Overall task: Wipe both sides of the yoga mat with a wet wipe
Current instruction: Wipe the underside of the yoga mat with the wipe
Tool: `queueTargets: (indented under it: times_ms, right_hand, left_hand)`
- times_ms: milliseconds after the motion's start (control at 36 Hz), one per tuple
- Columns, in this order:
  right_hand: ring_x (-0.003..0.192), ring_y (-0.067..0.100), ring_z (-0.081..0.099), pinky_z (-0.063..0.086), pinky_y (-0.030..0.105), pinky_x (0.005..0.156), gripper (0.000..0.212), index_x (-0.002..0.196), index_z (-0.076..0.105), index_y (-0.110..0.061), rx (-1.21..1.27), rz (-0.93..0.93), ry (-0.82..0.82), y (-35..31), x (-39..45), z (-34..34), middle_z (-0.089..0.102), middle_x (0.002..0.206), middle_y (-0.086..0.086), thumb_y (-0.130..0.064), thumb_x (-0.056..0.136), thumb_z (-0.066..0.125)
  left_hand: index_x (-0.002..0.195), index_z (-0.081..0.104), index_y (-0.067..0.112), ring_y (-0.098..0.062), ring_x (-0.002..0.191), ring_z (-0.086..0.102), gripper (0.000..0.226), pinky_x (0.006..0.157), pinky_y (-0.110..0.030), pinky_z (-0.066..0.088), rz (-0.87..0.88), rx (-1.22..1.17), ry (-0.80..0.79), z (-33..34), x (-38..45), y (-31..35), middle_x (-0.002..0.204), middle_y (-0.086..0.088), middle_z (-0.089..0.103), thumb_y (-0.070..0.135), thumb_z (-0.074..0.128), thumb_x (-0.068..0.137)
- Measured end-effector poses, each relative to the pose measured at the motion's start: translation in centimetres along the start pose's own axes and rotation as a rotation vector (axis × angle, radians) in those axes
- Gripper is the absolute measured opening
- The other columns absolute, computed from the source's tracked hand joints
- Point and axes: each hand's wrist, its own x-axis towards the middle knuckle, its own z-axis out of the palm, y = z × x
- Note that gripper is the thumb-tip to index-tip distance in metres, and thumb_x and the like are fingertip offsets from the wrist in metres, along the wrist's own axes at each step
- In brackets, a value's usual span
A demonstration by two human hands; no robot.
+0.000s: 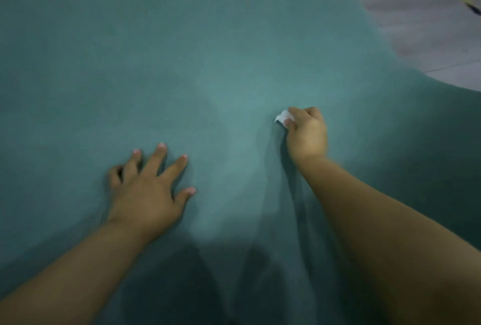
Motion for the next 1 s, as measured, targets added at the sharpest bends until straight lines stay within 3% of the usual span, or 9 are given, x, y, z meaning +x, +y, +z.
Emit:
queueTargets:
  times_ms: [194, 278, 389, 500, 583, 639, 722, 861, 1000]
  right_hand:
    - [0.103, 0.024, 0.058, 0.031, 0.007, 0.075, 0.022, 0.104, 0.071, -0.011, -0.123, -0.147, 0.025, -1.9, -2.0, 2.3, 0.060, 0.109, 0.007, -0.015, 0.093, 0.052]
    - [0.095, 0.022, 0.058, 0.034, 0.009, 0.079, 0.025, 0.100, 0.073, -0.015, -0.050, -0.477, -0.137, -4.2, -5.9, 3.6, 0.064, 0.097, -0.002, -0.020, 0.090, 0.050]
    - [0.063, 0.028, 0.060, 0.043, 0.022, 0.051, 0.025, 0.091, 0.069, -0.008, -0.052, -0.733, -0.289, -4.9, -8.6, 2.9, 0.058, 0.085, 0.010, -0.025, 0.085, 0.051]
    - [0.097, 0.035, 0.057, 0.045, 0.033, 0.085, 0.027, 0.114, 0.063, -0.007, -0.166, -0.356, -0.134, 0.1, -2.9, 0.6, 0.054, 0.111, 0.021, -0.012, 0.093, 0.046]
    - [0.104, 0.037, 0.052, 0.038, 0.036, 0.086, 0.025, 0.113, 0.052, 0.003, -0.284, 0.010, -0.006, 2.4, -1.2, -0.9, 0.047, 0.121, 0.022, -0.013, 0.098, 0.039]
    - [0.104, 0.037, 0.052, 0.039, 0.037, 0.085, 0.026, 0.115, 0.051, 0.002, -0.306, 0.025, -0.005, 1.1, -2.8, -0.1, 0.048, 0.121, 0.021, -0.010, 0.097, 0.037]
    - [0.099, 0.035, 0.056, 0.044, 0.038, 0.085, 0.040, 0.119, 0.058, -0.007, -0.223, -0.331, -0.085, -2.1, -7.2, 2.9, 0.057, 0.111, 0.019, -0.017, 0.093, 0.030]
    - [0.067, 0.033, 0.064, 0.050, 0.031, 0.052, 0.026, 0.106, 0.068, -0.014, -0.118, -0.767, -0.400, -4.3, -9.7, 1.9, 0.062, 0.086, 0.016, -0.014, 0.080, 0.064]
    - [0.103, 0.039, 0.054, 0.042, 0.040, 0.084, 0.029, 0.112, 0.055, -0.001, -0.315, -0.011, -0.138, 2.9, -3.5, -2.4, 0.055, 0.113, 0.025, -0.019, 0.099, 0.037]
  left_hand:
    - [0.143, 0.019, 0.052, -0.033, 0.143, 0.009, 0.090, 0.108, -0.043, 0.011, -0.014, -0.001, 0.011, 1.0, 0.1, -0.3, 0.159, 0.008, 0.006, 0.077, -0.004, 0.060]
    - [0.146, 0.016, 0.049, -0.034, 0.144, 0.004, 0.083, 0.114, -0.046, 0.007, -0.020, -0.026, -0.027, 0.9, -0.2, -0.2, 0.159, 0.007, 0.000, 0.076, 0.006, 0.068]
    - [0.147, 0.004, 0.047, -0.031, 0.145, -0.008, 0.090, 0.116, -0.045, -0.004, 0.019, -0.040, -0.078, 1.0, -1.2, -0.5, 0.158, 0.009, -0.013, 0.079, 0.005, 0.063]
    - [0.146, -0.004, 0.048, -0.029, 0.144, -0.015, 0.100, 0.115, -0.042, -0.009, 0.038, -0.043, -0.092, 1.3, -2.3, -0.8, 0.156, 0.011, -0.020, 0.081, -0.006, 0.051]
    - [0.146, -0.003, 0.048, -0.030, 0.144, -0.014, 0.092, 0.115, -0.043, -0.008, 0.022, -0.055, -0.075, 1.4, -2.2, -0.5, 0.157, 0.010, -0.018, 0.082, 0.007, 0.061]
    - [0.146, -0.002, 0.047, -0.030, 0.144, -0.014, 0.086, 0.115, -0.043, -0.007, 0.019, -0.067, -0.074, 1.4, -2.2, -0.3, 0.157, 0.010, -0.018, 0.079, 0.015, 0.069]
    - [0.147, -0.002, 0.046, -0.030, 0.144, -0.015, 0.078, 0.116, -0.044, -0.005, 0.020, -0.050, -0.089, 1.3, -2.1, -0.3, 0.156, 0.009, -0.020, 0.076, 0.029, 0.083]
    - [0.148, -0.004, 0.043, -0.028, 0.145, -0.015, 0.084, 0.117, -0.042, -0.004, 0.031, -0.048, -0.116, 0.9, -2.4, -0.4, 0.156, 0.008, -0.021, 0.077, 0.035, 0.081]
    - [0.147, -0.006, 0.043, -0.027, 0.144, -0.018, 0.088, 0.116, -0.041, -0.008, 0.033, -0.048, -0.104, 1.4, -3.1, -0.5, 0.155, 0.009, -0.023, 0.082, 0.029, 0.076]
